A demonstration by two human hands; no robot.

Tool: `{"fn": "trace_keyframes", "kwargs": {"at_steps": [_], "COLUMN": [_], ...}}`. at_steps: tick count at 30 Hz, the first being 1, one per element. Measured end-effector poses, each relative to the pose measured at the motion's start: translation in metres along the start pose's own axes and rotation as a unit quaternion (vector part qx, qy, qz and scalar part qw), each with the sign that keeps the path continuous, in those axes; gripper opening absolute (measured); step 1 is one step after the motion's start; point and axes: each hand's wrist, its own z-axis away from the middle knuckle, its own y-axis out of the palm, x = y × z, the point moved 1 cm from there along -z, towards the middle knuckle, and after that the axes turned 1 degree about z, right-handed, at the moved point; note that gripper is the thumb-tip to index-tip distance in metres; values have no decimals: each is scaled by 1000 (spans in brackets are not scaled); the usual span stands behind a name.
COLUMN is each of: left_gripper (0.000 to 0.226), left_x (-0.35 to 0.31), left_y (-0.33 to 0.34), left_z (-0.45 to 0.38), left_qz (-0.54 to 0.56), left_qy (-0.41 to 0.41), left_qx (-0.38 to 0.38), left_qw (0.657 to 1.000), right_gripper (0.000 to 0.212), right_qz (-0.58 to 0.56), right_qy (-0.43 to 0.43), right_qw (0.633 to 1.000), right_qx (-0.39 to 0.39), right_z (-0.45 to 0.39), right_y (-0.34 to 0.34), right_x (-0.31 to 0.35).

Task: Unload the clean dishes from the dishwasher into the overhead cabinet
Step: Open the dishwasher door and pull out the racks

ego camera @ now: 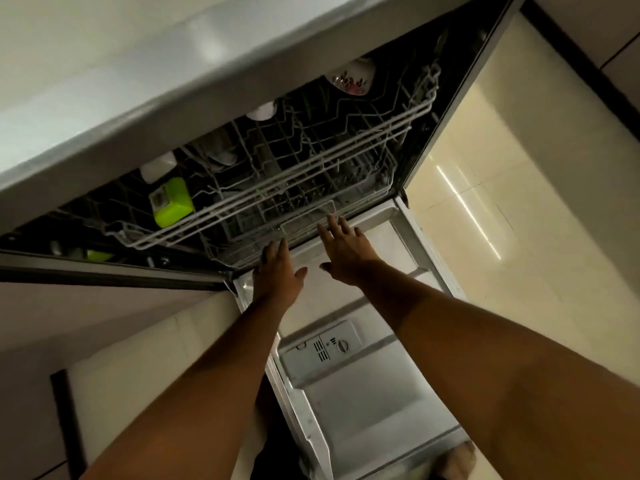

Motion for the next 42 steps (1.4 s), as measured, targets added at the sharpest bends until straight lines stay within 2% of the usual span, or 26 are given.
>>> {"fn": "trace_keyframes", "kwargs": {"at_steps": [3,6,13,21,25,30,34,42], "left_gripper": [84,89,99,110,111,103,101,98], "left_x": [-5,-7,-15,-26,-32,-44,-48,-57], "left_y": [-2,3,14,39,62,88,112,147], "left_z": [-27,-48,-49,2,42,95,133,199], "left_qz": [4,-11,11,-48,-27,-16,-6,-2], "left_qy": [9,37,33,28,16,8,10,-3], "left_qx": [-23,-6,3,38,54,71,78,147], "left_qw": [1000,999,999,998,998,997,997,989], "right_gripper": [93,91,108,113,110,100,101,102], "right_qz": [-3,-13,-28,-16,-11,-21,-17,-15], "right_qy": [-3,-5,-3,-19,-25,-32,-35,-26], "right_qw": [1000,1000,999,1000,999,999,998,994], "right_qx": [-14,-18,-17,17,28,31,47,103], "right_z": [-24,-43,-46,2,37,92,133,205], "right_y": [-1,0,8,24,43,72,91,124], "right_x": [-4,-9,-11,-20,-27,-37,-41,-48]}}
